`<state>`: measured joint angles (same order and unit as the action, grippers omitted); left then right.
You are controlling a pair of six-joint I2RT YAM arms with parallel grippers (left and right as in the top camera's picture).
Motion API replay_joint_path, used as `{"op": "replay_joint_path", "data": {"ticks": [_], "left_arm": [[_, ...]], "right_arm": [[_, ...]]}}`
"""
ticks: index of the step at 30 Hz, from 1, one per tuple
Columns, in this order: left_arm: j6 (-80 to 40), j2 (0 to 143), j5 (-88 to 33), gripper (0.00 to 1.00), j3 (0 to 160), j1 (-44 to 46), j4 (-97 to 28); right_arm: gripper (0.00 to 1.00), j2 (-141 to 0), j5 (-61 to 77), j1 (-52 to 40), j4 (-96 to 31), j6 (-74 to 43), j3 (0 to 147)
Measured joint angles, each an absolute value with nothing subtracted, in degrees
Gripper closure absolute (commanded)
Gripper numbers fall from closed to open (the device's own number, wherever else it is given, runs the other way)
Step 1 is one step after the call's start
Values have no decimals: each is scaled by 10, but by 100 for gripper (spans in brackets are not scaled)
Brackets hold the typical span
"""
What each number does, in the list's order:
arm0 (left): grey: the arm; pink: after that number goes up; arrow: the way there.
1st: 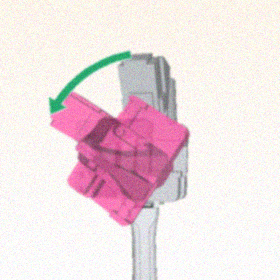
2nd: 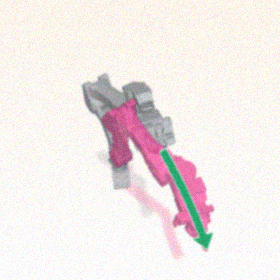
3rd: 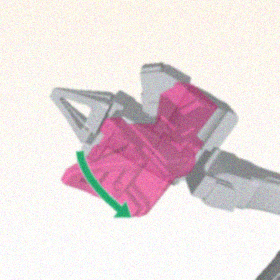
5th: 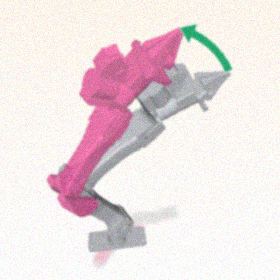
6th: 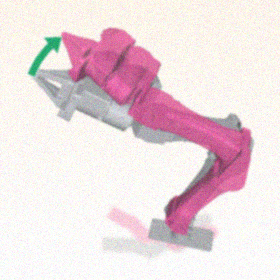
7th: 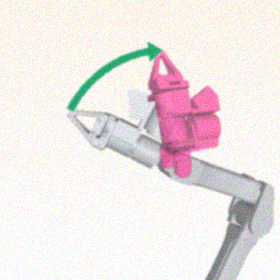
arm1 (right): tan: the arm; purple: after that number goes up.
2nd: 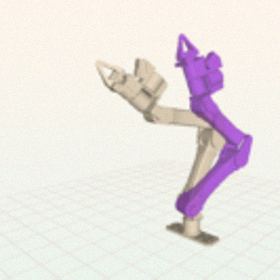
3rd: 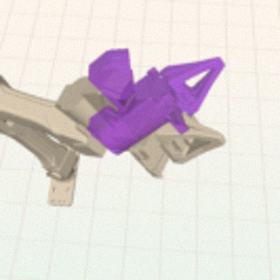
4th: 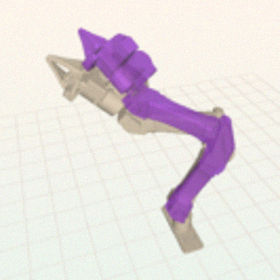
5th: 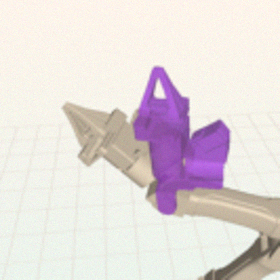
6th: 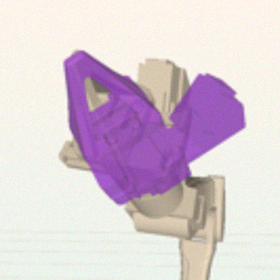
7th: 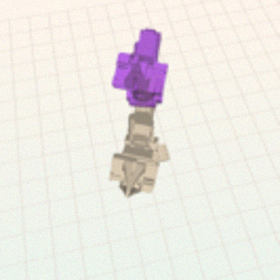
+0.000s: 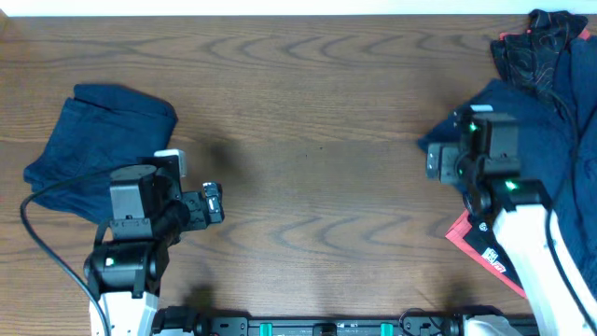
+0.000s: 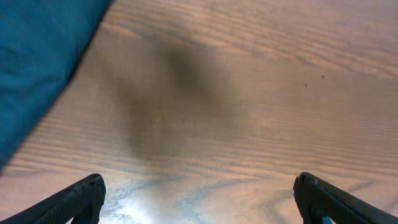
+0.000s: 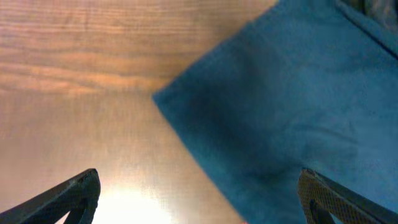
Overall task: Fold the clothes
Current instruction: 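Reach the right gripper into the navy clothes pile on the right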
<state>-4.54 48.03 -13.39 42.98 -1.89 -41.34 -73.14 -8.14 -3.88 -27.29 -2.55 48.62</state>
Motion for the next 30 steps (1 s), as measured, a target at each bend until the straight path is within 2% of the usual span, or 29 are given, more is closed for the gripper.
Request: {"op": "replay_joint_path", "data": {"ticks": [12,20,21,23,25,26,28,30], "left_arm": [[-45,495,-134,2,430,-19,-415],[-45,495,-134,2,430,-19,-415],[-45,495,-134,2,430,-19,-415],[-45,495,-134,2,430,-19,-415],[-45,495,-134,2,430,-19,-415],[-46,495,-134,2,430,-19,-415],[-45,495,-134,2,430,-19,-414],[-45,495,-134,2,430,-19,-414]], "right_arm": [[1,-946,-98,-38,-120,-10,487],[2,-1015,-97,-38,-67,-8,489],[8,-1020,-95,-37,-62,-8,492],[30,-1028,-91,-35,-57,-6,498],[64,-1034,-87,-33,-53,-8,501],[77,-1036,-87,-33,-53,-8,502],[92,-1037,-88,-33,-53,-8,502],[99,-1039,-90,-32,-55,-5,502]]}}
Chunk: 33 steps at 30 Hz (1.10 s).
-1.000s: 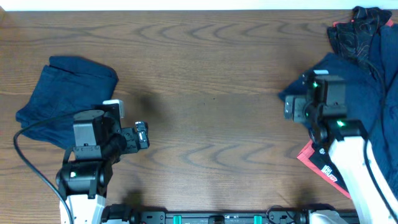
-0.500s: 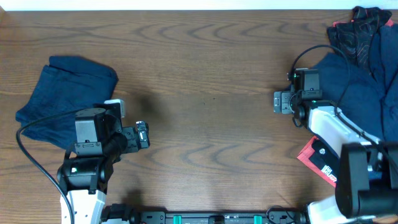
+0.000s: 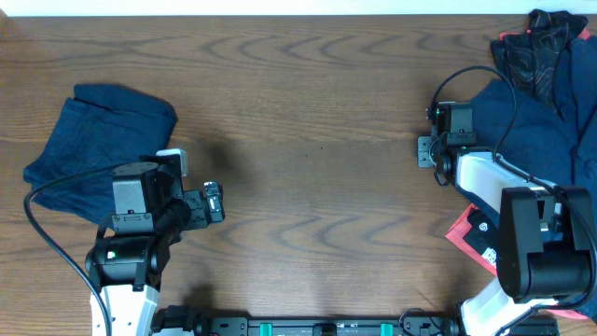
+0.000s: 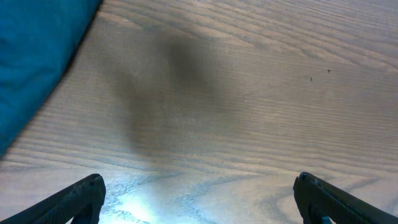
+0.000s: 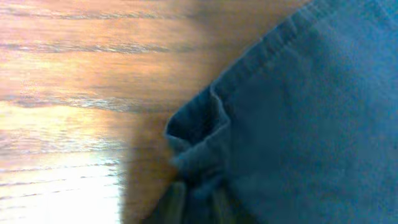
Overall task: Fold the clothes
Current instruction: 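Reach the right gripper into the navy clothes pile on the right, then grasp navy pants with right gripper and drag them toward table center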
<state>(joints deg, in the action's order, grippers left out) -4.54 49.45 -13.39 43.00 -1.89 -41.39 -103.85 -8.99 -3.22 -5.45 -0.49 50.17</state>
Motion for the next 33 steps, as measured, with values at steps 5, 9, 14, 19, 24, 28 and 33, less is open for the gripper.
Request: {"op": "replay_joint_path", "data": {"ticks": [5,9,14,19,24,28,33], "left_arm": [[-45,495,-134,2,430,-19,-411],[-45,495,-134,2,430,-19,-408],[-46,495,-134,2,430,-19,-407],[-45,495,-134,2,430,-19,-407],[-45,495,-134,2,430,-19,-407],[-46,494,-134,2,430,-19,-406],[-46,494,-134,2,430,-19,-406]], "right_arm": [[99,-1039,-93,-28,-55,-6,502],[99,-1029,-93,-28,-63,-6,502],[99,-945,-84,-28,-107,-6,508],[99,-825,-50,-58,-175,-6,560],[99,-775,-30,-143,-108,-43,580],[99,-794,-16,-184,45,-110,580],[99,-845,11,-239,193,-155,583]]}}
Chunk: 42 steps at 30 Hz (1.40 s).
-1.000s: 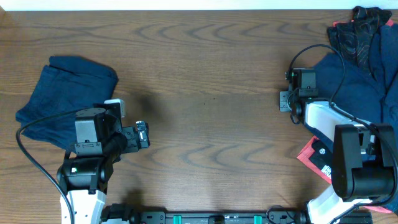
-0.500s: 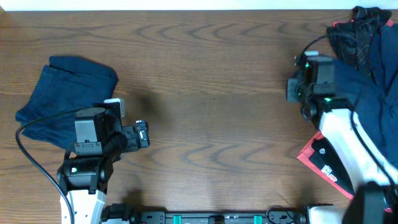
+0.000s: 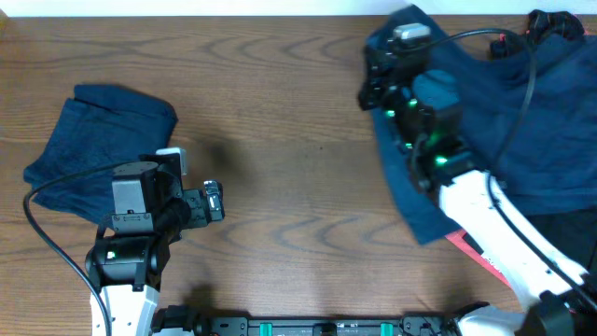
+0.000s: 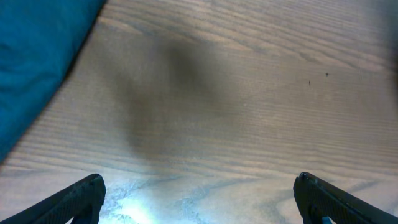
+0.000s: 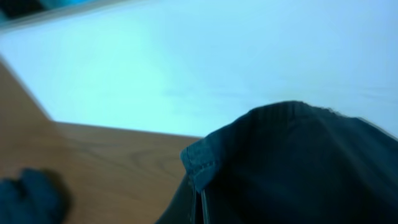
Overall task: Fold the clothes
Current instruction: 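Grasp navy pants with right gripper and drag them toward table center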
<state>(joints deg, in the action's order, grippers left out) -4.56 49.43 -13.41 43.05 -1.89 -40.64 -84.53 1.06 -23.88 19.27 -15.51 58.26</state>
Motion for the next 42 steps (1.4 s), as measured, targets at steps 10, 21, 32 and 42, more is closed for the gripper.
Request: {"op": "replay_joint_path", "data": {"ticks": [10,21,32,42], "left_arm": [[-45,495,-134,2,430,-19,-400],[-46,496,-181,2,432,-19,-359],[-47,558,-251,2,432,-19,-354],[-66,585,-255,2,432,-19,-352]], "right_arm": [[1,-930,28,-263,159,-174,583],[1,-781,18,-119,-254,-157,588],[1,-782,47,-140,-505,-115,559],[22,-791,15,-216,-386,-110,402]]}}
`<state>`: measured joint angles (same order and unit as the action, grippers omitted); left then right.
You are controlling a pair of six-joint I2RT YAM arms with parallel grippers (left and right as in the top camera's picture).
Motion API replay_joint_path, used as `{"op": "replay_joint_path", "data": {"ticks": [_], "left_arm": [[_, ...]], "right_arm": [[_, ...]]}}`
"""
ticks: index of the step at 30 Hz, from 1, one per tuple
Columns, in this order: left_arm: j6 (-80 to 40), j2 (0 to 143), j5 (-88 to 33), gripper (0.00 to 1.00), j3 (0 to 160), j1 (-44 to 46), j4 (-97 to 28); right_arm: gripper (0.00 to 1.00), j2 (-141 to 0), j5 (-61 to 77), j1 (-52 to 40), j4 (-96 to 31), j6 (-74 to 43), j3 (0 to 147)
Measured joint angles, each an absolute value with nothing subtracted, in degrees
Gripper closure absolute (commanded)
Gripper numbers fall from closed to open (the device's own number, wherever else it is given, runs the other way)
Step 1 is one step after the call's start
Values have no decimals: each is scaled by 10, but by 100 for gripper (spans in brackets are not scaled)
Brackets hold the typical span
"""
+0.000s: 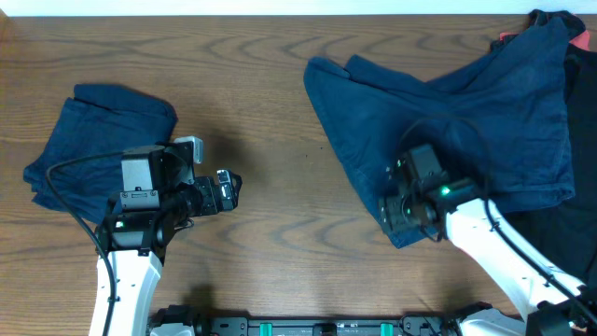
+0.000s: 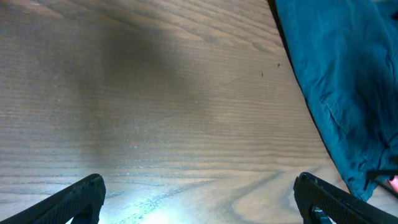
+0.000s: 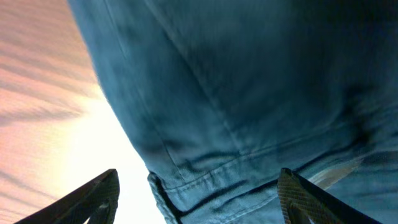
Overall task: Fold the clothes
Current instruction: 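Grasp navy pants with right gripper and drag them toward table center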
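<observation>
A dark blue garment [image 1: 438,121] lies spread and rumpled on the table at centre-right; the left wrist view catches its edge [image 2: 336,81]. My right gripper [image 1: 390,215] hangs open over its near corner, the stitched hem [image 3: 211,168] lying between the spread fingers [image 3: 93,199]. A second dark blue garment [image 1: 103,140] sits folded at the far left. Beside it to the right, my left gripper [image 1: 231,189] is open over bare wood [image 2: 199,205], holding nothing.
More clothes are heaped at the far right corner [image 1: 550,28], and dark fabric [image 1: 569,252] covers the right edge. The brown wooden table [image 1: 280,84] runs between the folded garment and the spread one.
The right gripper was shut on the blue garment, held up near the far edge; now the garment lies spread on the table and the gripper is open over its near corner. The left gripper shifted right.
My right gripper was open over a corner of the blue garment in the right-hand heap, then shut on that corner, then held it raised near the far middle. Now the garment is spread centre-right and released. The left arm stayed by the folded garment, then shifted right.
</observation>
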<state>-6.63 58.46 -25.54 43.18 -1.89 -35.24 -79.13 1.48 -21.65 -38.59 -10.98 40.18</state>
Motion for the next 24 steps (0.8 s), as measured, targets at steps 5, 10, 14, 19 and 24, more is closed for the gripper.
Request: {"op": "replay_joint_path", "data": {"ticks": [5,10,14,19,24], "left_arm": [[-74,585,-256,2,432,-19,-352],[-77,585,-256,2,432,-19,-353],[-78,585,-256,2,432,-19,-353],[-79,585,-256,2,432,-19,-353],[-79,585,-256,2,432,-19,-353]], "right_arm": [[31,-792,12,-252,-353,-109,354],[99,-792,3,-274,-330,-117,336],[99,-792,5,-275,-309,-136,335],[99,-792,69,-276,-247,-140,335],[99,-795,135,-308,-177,-138,366]]}}
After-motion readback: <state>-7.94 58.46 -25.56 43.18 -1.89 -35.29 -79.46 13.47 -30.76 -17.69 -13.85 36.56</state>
